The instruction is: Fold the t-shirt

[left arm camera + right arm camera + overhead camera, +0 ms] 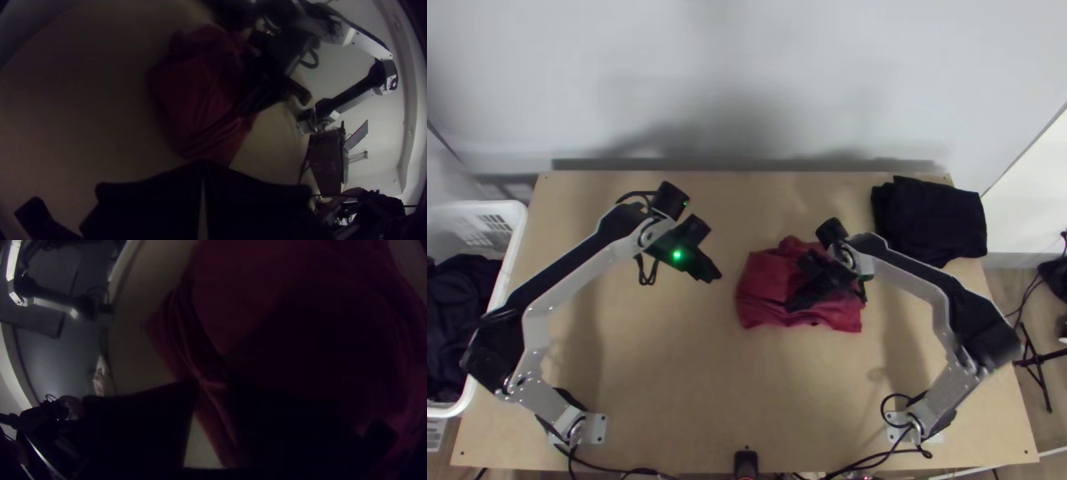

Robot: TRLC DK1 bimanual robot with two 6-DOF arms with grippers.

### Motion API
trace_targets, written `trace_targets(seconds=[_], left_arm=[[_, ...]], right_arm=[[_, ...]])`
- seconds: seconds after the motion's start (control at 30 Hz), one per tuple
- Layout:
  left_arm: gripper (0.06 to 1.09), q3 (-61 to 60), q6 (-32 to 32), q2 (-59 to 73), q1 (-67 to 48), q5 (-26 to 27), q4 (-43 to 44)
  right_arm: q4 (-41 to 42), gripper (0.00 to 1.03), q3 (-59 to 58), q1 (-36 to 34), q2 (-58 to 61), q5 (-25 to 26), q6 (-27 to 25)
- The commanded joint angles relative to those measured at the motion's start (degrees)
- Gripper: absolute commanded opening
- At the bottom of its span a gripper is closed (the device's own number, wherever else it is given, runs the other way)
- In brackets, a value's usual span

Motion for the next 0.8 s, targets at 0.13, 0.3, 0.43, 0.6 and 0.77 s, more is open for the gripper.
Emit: trace_targets(seconds=[0.13,0.3,0.43,0.6,0.77], left_arm=[[0.8,-3.27,-0.23,-8.78,2.74,-9.08,1.29],[1.04,-5.74,-0.67,-15.72,6.96,-13.83,3.4],[1.04,-7.41,-0.58,-21.35,11.62,-16.11,4.99],[1.04,-11.36,0.04,-28.12,16.1,-18.66,7.01],[1.04,-15.32,-0.05,-33.3,19.18,-19.1,8.59]], right_arm=[[-3.89,0.83,2.18,9.1,-16.98,9.8,1.28],[-3.45,0.9,-1.33,22.37,-21.28,30.54,-2.58],[-0.38,0.92,-5.64,29.22,-22.43,39.42,-4.43],[7.62,0.92,-12.14,35.46,-22.69,54.53,-10.23],[13.07,0.92,-14.25,36.25,-20.23,56.91,-13.75]])
